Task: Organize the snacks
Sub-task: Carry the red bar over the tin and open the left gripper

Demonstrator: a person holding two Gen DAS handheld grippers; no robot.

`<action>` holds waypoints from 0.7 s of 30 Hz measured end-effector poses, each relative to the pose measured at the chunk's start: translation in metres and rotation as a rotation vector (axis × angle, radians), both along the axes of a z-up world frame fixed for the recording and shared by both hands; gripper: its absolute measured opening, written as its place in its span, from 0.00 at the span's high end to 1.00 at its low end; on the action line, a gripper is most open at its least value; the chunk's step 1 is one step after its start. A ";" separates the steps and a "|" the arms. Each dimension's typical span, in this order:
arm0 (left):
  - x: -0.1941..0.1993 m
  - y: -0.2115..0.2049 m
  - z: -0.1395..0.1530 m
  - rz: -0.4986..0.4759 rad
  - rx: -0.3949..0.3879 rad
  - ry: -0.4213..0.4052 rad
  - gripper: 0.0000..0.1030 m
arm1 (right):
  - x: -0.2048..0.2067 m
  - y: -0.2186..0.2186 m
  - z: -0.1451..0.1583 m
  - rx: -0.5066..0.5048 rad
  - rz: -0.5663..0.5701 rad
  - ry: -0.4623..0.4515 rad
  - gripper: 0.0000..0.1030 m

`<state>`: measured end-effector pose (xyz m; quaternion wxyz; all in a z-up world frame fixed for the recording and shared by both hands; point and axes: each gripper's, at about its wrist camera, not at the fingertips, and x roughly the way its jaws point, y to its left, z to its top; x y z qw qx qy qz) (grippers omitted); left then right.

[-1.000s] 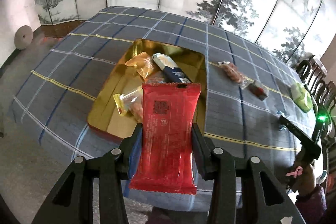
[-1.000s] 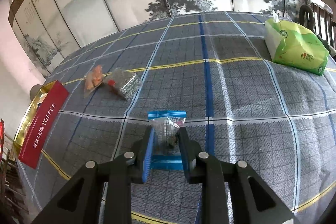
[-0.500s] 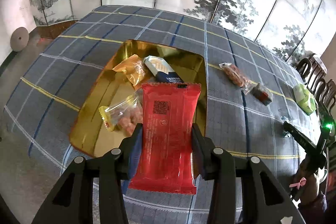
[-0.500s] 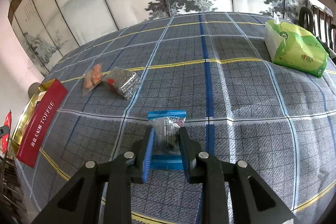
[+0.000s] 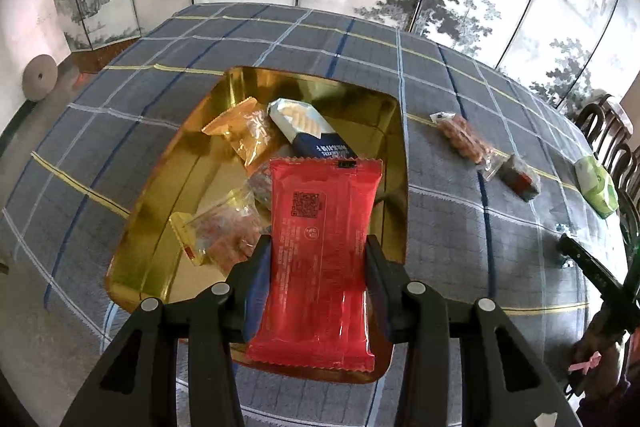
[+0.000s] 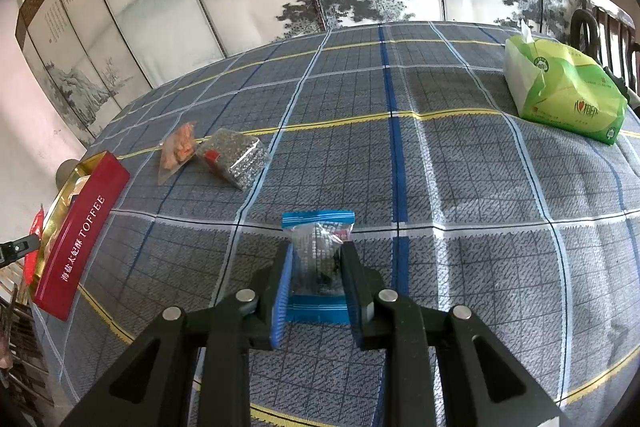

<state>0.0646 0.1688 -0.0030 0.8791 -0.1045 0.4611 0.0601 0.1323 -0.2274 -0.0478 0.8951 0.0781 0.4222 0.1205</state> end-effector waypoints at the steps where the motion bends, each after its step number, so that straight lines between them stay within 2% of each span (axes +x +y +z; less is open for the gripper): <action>1: 0.001 -0.001 -0.001 -0.001 0.000 0.003 0.61 | 0.000 0.000 0.000 0.000 0.000 0.000 0.76; 13: 0.003 -0.005 -0.012 -0.006 0.015 0.018 0.60 | 0.000 0.000 0.000 0.000 0.000 0.000 0.76; 21: 0.000 -0.013 -0.005 -0.016 0.052 -0.026 0.55 | 0.000 0.000 0.000 0.001 0.000 0.000 0.76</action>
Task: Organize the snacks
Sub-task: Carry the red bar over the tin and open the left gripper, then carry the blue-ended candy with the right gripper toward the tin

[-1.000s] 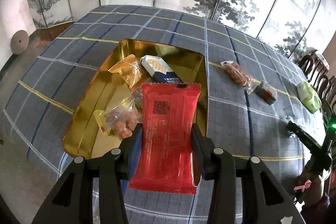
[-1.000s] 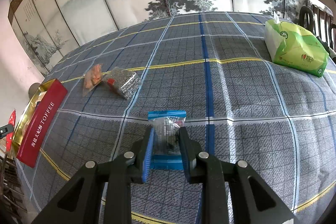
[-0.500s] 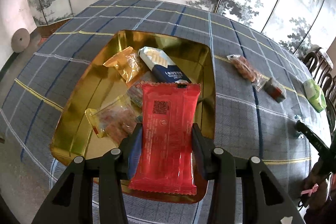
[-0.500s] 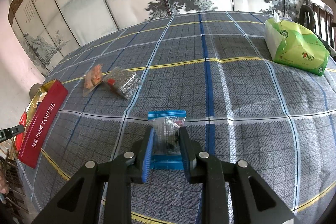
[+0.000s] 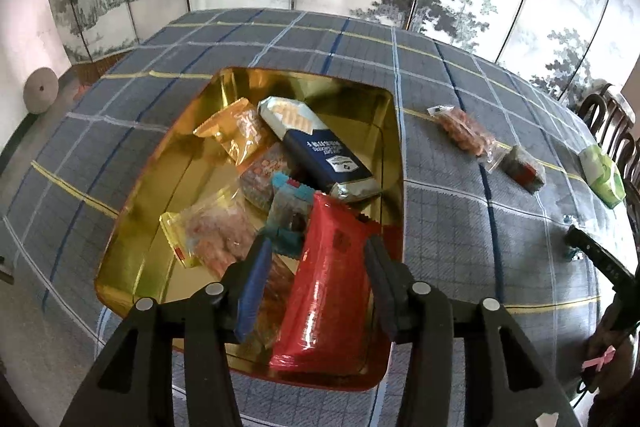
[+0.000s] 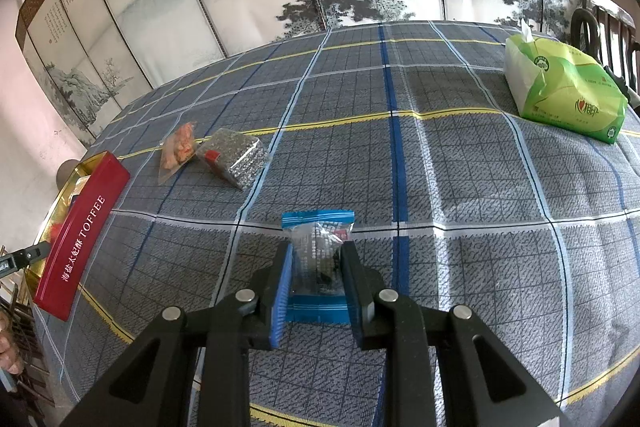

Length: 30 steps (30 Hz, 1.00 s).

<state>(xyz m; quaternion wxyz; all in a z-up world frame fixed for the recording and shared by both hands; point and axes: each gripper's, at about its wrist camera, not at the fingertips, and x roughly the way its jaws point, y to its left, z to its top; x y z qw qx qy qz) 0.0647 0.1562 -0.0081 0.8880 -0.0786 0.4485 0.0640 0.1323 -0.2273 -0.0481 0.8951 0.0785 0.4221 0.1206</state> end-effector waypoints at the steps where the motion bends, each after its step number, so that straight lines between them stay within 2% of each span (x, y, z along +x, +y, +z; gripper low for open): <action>1: 0.000 -0.001 0.001 0.000 0.004 -0.003 0.53 | 0.000 0.000 0.000 0.000 0.000 0.000 0.76; 5: -0.005 -0.004 0.005 0.008 0.017 -0.022 0.45 | 0.000 0.000 0.000 0.000 0.000 0.000 0.76; 7: -0.009 -0.006 0.008 0.017 0.040 -0.036 0.37 | 0.000 0.000 0.000 -0.001 0.000 0.000 0.76; 23: -0.036 -0.006 0.013 0.058 0.087 -0.030 0.29 | -0.014 0.023 0.003 -0.020 0.049 0.009 0.76; 30: -0.045 -0.001 0.014 0.078 0.113 -0.027 0.28 | -0.022 0.049 0.019 -0.004 0.105 -0.002 0.76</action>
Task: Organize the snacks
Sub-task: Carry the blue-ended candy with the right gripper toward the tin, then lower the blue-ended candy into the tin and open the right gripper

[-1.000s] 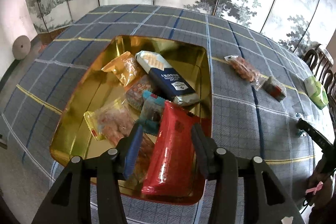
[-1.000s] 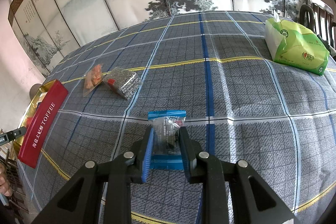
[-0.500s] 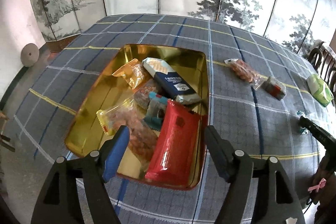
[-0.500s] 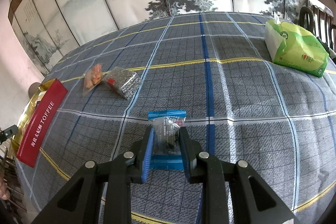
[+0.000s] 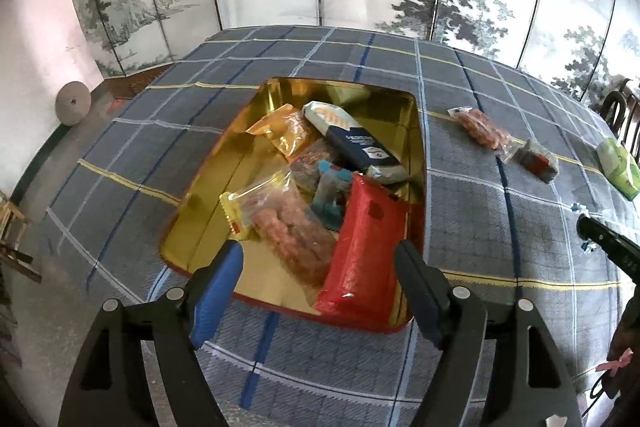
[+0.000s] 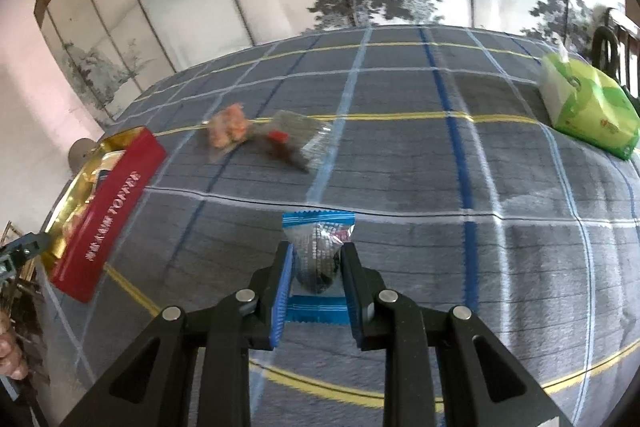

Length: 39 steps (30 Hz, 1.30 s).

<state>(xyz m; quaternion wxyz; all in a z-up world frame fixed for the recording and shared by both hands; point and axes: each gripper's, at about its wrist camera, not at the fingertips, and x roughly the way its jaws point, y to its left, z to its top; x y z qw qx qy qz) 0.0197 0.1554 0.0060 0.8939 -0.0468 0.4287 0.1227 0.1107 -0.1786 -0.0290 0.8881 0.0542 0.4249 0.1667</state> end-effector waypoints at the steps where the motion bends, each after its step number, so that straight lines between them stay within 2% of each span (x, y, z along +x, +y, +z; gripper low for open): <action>1: -0.001 0.001 0.000 0.002 0.000 0.001 0.28 | -0.001 0.003 0.003 0.003 0.009 -0.002 0.76; 11: -0.017 0.017 0.000 0.028 0.018 -0.005 0.27 | -0.017 0.081 0.044 0.023 0.182 -0.049 0.76; 23: -0.036 0.044 -0.002 0.075 0.028 -0.001 0.25 | -0.025 0.172 0.071 0.056 0.351 -0.057 0.76; 31: -0.048 0.067 -0.009 0.114 0.020 0.025 0.25 | -0.022 0.231 0.075 0.042 0.452 -0.047 0.76; 39: -0.053 0.079 -0.013 0.141 0.026 0.056 0.19 | -0.005 0.290 0.062 0.062 0.507 0.033 0.76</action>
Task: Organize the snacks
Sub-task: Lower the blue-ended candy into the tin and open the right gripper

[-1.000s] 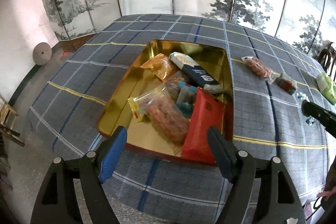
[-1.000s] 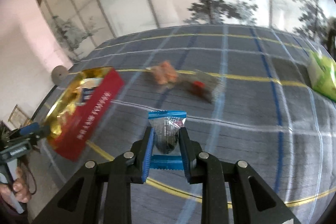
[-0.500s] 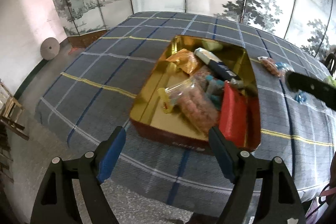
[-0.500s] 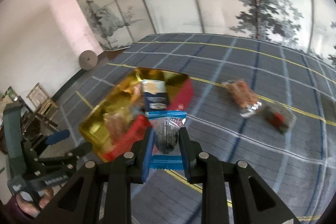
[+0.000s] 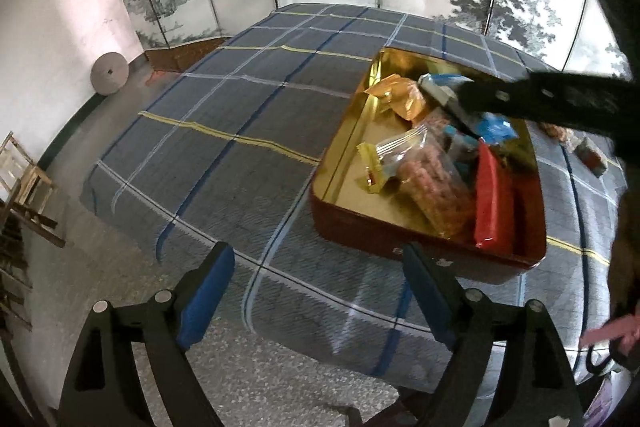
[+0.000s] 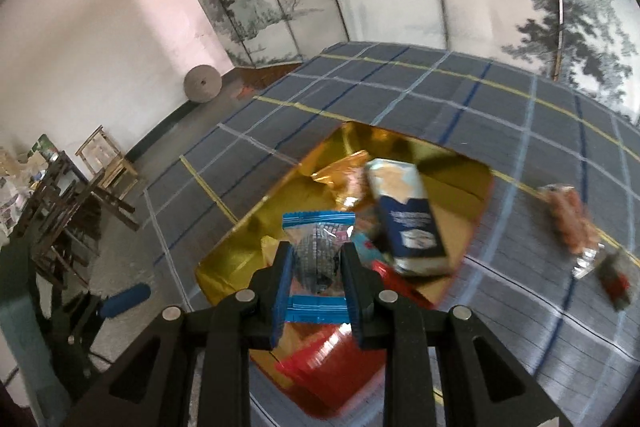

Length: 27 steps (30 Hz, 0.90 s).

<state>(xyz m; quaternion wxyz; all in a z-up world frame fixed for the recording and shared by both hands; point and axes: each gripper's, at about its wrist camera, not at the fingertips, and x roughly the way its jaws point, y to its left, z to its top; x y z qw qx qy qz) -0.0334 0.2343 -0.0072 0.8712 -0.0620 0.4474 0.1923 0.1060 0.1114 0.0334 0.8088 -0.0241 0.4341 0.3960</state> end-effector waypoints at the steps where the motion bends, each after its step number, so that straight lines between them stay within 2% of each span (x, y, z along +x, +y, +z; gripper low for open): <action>1: 0.000 0.001 0.000 0.001 0.005 0.002 0.19 | 0.003 0.008 -0.002 -0.001 0.004 0.007 0.76; 9: -0.003 0.009 -0.003 0.006 0.027 0.014 0.18 | 0.026 0.049 -0.023 -0.049 -0.005 0.062 0.76; 16: -0.003 0.012 -0.008 0.008 0.036 0.035 0.17 | 0.036 0.063 -0.029 -0.043 -0.015 0.082 0.75; 22: -0.003 0.016 -0.011 0.017 0.034 0.050 0.17 | 0.036 0.064 -0.027 -0.006 -0.019 0.074 0.75; 27: -0.004 0.013 -0.010 0.017 0.051 0.056 0.17 | 0.028 0.042 -0.016 0.062 -0.038 0.044 0.75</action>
